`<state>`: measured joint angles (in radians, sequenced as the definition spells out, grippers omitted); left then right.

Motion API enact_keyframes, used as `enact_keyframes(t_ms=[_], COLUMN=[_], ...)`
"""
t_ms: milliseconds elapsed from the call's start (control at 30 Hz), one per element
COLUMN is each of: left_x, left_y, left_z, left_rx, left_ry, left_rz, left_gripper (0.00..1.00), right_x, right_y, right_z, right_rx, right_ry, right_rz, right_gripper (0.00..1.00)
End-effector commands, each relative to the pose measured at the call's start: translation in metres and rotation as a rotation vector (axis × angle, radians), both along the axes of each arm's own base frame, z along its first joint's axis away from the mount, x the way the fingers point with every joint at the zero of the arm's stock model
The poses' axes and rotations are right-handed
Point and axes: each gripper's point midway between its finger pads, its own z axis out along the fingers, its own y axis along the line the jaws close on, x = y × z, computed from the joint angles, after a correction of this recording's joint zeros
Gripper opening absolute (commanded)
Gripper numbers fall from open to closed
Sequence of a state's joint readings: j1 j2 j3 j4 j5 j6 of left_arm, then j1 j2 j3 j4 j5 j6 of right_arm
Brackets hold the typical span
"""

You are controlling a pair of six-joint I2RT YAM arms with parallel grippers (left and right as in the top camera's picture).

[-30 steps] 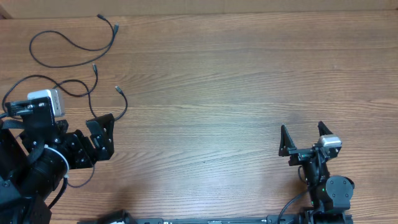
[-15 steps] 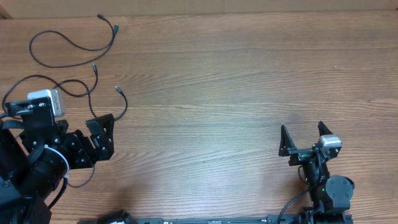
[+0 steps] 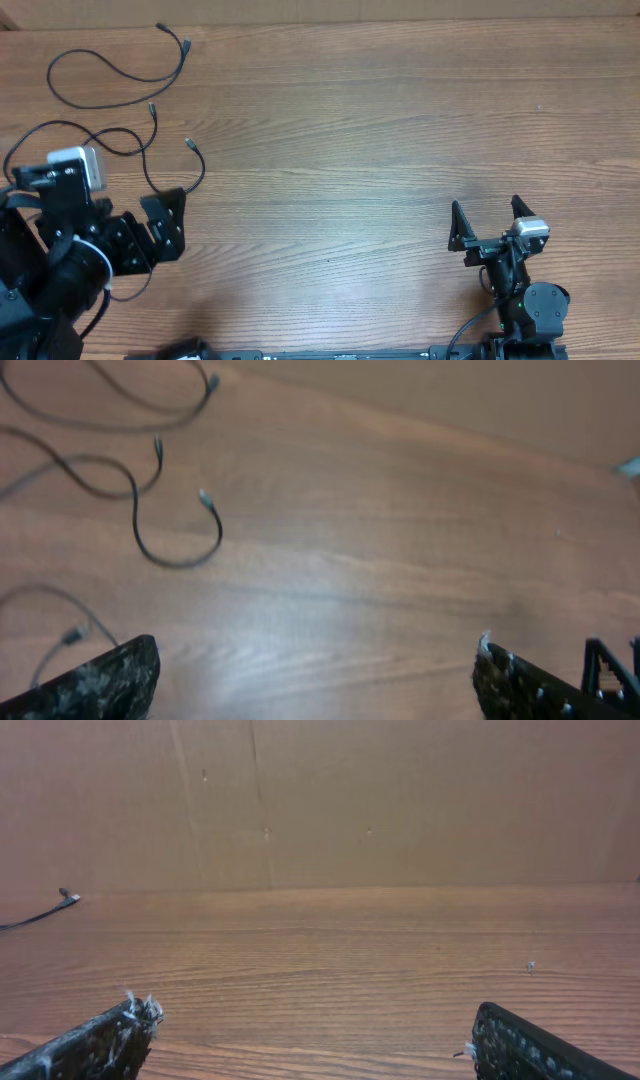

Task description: Untangle cables

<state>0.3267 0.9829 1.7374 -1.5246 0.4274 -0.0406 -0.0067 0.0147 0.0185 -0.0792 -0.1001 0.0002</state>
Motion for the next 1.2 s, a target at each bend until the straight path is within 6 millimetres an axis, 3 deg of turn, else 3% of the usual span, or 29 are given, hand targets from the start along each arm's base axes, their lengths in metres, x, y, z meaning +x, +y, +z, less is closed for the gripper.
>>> enact_keyframes(t_ms=[0,100,233,367,467,633,967,1167], left_x=[-0.011,-0.008,-0.005,-0.002,-0.001,-0.012,-0.020,-0.017], left_y=[-0.005,-0.015,-0.049,-0.063,-0.061,-0.051,-0.039,-0.039], left_z=[-0.007,-0.011,-0.017,-0.027,-0.039,-0.077,-0.106,-0.115], left_rx=[-0.004,-0.008,0.136,0.251,0.256,0.274,0.357,0.359], left_ry=[0.046,0.048,-0.025,-0.109,-0.127,-0.089,-0.294,-0.325], left_rz=[-0.025,-0.085,-0.378,-0.529,-0.517,-0.478,-0.393,-0.389], left_gripper=[1.00,1.00,1.00,1.00,1.00,1.00,1.00,1.00], right_x=[0.000,0.000,0.000,0.000,0.000,0.000,0.000,0.000], right_y=[-0.002,-0.002,-0.002,-0.002,-0.002,-0.002,-0.002,-0.002], right_z=[-0.002,-0.002,-0.002,-0.002,-0.002,-0.002,-0.002,-0.002], right_rx=[-0.002,-0.002,-0.002,-0.002,-0.002,-0.002,-0.002,-0.002], right_ry=[-0.005,-0.005,-0.005,-0.005,-0.005,-0.005,-0.005,-0.005], right_rz=[-0.010,-0.010,-0.010,-0.010,-0.010,-0.010,-0.010,-0.010], right_gripper=[1.00,1.00,1.00,1.00,1.00,1.00,1.00,1.00])
